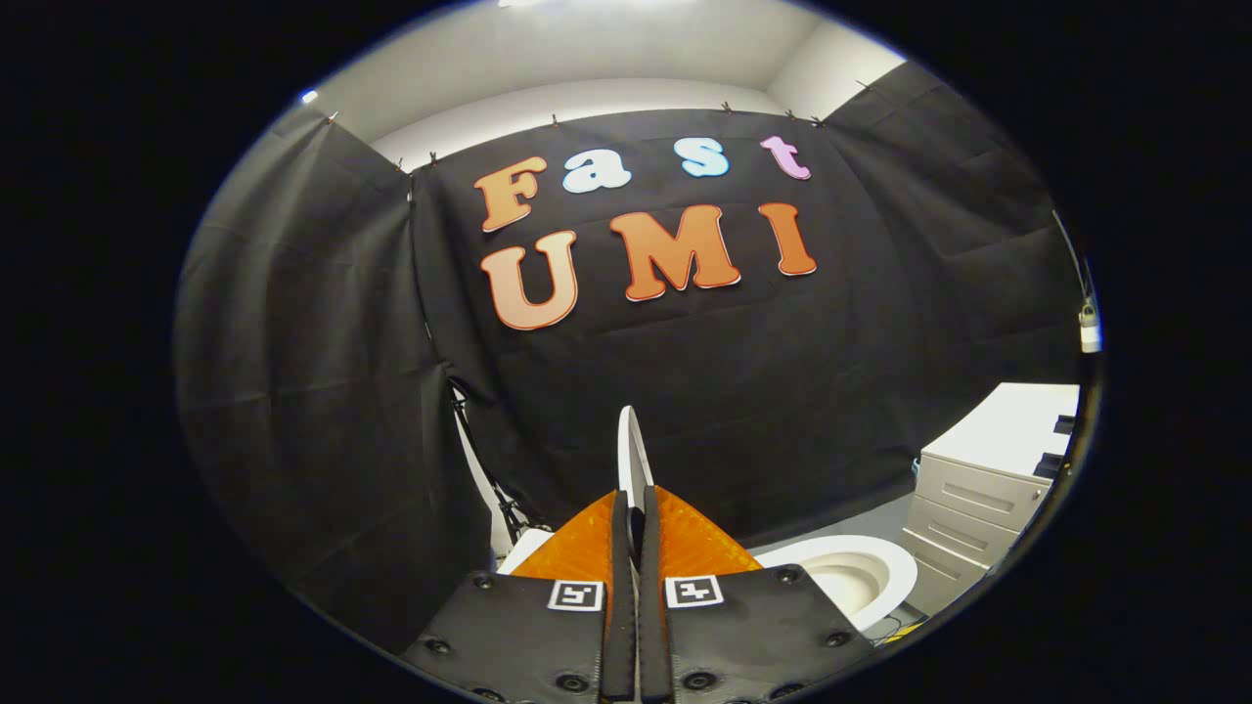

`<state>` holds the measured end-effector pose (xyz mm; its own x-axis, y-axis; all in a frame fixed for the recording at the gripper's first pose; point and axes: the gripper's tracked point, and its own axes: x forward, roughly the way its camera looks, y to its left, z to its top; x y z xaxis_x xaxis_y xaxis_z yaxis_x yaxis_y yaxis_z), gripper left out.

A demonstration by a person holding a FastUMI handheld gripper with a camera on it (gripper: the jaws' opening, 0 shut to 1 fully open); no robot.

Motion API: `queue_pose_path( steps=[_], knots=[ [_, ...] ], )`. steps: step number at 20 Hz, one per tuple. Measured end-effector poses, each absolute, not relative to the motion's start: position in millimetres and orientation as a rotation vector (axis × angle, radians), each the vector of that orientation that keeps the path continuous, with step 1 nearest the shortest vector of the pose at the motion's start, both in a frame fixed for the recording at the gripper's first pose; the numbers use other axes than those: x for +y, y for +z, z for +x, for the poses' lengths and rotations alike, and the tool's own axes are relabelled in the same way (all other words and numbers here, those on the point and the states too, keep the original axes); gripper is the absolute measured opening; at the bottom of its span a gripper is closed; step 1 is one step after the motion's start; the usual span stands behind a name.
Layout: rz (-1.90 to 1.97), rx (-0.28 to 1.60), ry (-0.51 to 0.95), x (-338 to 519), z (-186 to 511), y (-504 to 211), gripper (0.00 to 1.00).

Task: Open the toilet lid.

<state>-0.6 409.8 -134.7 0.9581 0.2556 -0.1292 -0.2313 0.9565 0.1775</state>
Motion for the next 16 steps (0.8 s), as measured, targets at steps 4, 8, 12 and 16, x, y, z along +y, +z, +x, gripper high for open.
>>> queue_pose_path(
  steps=[4, 8, 12, 16],
  knots=[
    [0.121, 0.140, 0.263, 424.7, -6.6, -136.8, 0.10],
    [0.085, 0.128, 0.281, 440.2, -11.7, -138.0, 0.10],
    [0.075, 0.132, 0.307, 456.4, -17.4, -140.9, 0.10],
    [0.061, 0.136, 0.327, 469.7, -21.7, -143.9, 0.10]
  ],
)
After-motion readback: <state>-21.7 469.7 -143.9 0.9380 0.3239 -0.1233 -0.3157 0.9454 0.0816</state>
